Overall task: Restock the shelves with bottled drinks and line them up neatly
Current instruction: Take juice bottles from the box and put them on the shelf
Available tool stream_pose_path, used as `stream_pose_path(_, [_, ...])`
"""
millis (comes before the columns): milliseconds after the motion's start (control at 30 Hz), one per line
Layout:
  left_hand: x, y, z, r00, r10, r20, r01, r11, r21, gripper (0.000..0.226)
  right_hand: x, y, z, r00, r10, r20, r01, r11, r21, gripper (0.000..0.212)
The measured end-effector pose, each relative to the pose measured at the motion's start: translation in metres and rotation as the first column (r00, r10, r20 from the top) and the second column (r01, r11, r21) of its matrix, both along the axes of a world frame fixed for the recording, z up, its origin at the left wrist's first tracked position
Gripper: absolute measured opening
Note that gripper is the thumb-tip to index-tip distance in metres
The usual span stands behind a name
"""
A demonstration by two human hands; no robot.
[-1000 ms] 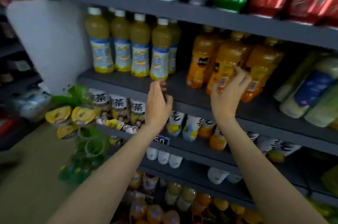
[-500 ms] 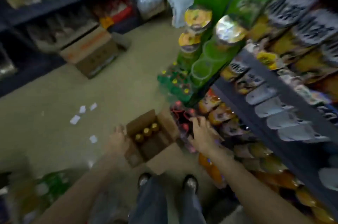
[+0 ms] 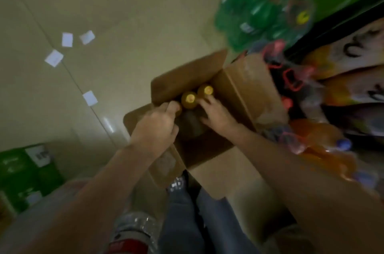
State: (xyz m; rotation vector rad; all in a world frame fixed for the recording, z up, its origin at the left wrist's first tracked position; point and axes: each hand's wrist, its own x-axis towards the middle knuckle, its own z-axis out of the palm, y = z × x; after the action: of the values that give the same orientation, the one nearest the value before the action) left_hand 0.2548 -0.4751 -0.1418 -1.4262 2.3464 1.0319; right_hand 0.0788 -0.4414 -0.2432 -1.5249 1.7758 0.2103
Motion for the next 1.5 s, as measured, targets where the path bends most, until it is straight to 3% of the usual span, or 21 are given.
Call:
stream_pose_path(133, [0.012, 0.002, -0.035, 0.998, 0.006, -0.062, -0.009, 0.999, -0.046, 0.036, 0.028, -0.031, -0.069, 0.995, 0.070, -0.076, -0.074, 0.996, -0.052, 0.050])
stream_pose_path(233, [0.017, 0.008, -0.043, 0.996, 0.029, -0.086, -0.034, 0.998, -0.056, 0.039, 0.030, -0.033, -0.075, 0.992, 0.027, -0.124, -0.039, 0.994, -0.101, 0.035])
stream_pose_path(333, [0.015, 0.011, -0.034, 0.992, 0.084, -0.100, -0.085, 0.996, -0.011, 0.047, 0.018, -0.018, -0.024, 0.995, -0.097, -0.019, 0.094, 0.988, -0.120, 0.031])
stream_pose_path(500, [-0.008, 0.005, -0.002, 0.963, 0.172, -0.208, -0.099, 0.942, 0.321, 0.090, -0.011, -0.014, 0.120, 0.962, -0.051, 0.270, 0.158, 0.907, -0.390, 0.029])
stream_pose_path(633, [-0.026, 0.012, 0.011, 0.864, 0.427, -0.266, -0.284, 0.851, 0.442, 0.078, -0.019, -0.029, 0.158, 0.796, -0.071, 0.602, 0.315, 0.896, -0.312, 0.024])
stream_pose_path(733, [-0.015, 0.013, 0.003, 0.704, 0.673, -0.224, -0.543, 0.715, 0.440, 0.068, -0.016, -0.034, 0.124, 0.517, -0.368, 0.773, 0.533, 0.845, 0.045, 0.013])
stream_pose_path(767, [-0.010, 0.013, -0.002, 0.652, 0.732, -0.197, -0.606, 0.660, 0.444, 0.068, -0.016, -0.034, 0.101, 0.534, -0.461, 0.708, 0.578, 0.811, 0.093, 0.016])
stream_pose_path(800, [-0.005, 0.012, -0.007, 0.611, 0.771, -0.180, -0.647, 0.617, 0.448, 0.069, -0.017, -0.033, 0.073, 0.669, -0.489, 0.560, 0.560, 0.827, 0.054, 0.021])
stream_pose_path(867, [0.001, 0.009, -0.017, 0.576, 0.800, -0.170, -0.686, 0.586, 0.432, 0.072, -0.019, -0.031, 0.017, 0.945, -0.308, 0.109, 0.306, 0.951, 0.038, 0.034])
stream_pose_path(933, [0.004, 0.006, -0.023, 0.586, 0.792, -0.170, -0.700, 0.601, 0.386, 0.071, -0.011, -0.030, -0.024, 0.987, -0.074, -0.140, 0.092, 0.988, 0.125, 0.047])
stream_pose_path(1000, [0.003, 0.004, -0.029, 0.620, 0.769, -0.154, -0.698, 0.631, 0.338, 0.067, 0.000, -0.036, -0.043, 0.972, -0.045, -0.230, 0.074, 0.990, 0.118, 0.053])
stream_pose_path(1100, [-0.004, -0.001, -0.029, 0.680, 0.724, -0.117, -0.680, 0.682, 0.270, 0.063, 0.012, -0.039, -0.053, 0.952, -0.033, -0.306, 0.038, 0.999, 0.010, 0.054])
stream_pose_path(1233, [-0.015, 0.008, -0.023, 0.657, 0.751, -0.068, -0.711, 0.647, 0.276, 0.075, 0.017, -0.015, -0.026, 0.963, 0.033, -0.269, -0.030, 0.999, 0.015, 0.055])
stream_pose_path(1367, [-0.028, 0.014, 0.023, 0.705, 0.709, 0.004, -0.672, 0.666, 0.324, 0.076, 0.006, -0.011, 0.061, 0.978, -0.059, -0.199, 0.069, 0.997, 0.040, 0.062])
stream_pose_path(1500, [-0.056, -0.001, 0.108, 0.771, 0.636, -0.008, -0.597, 0.727, 0.339, 0.074, -0.014, -0.011, 0.190, 0.979, -0.169, -0.111, 0.167, 0.986, -0.021, 0.048])
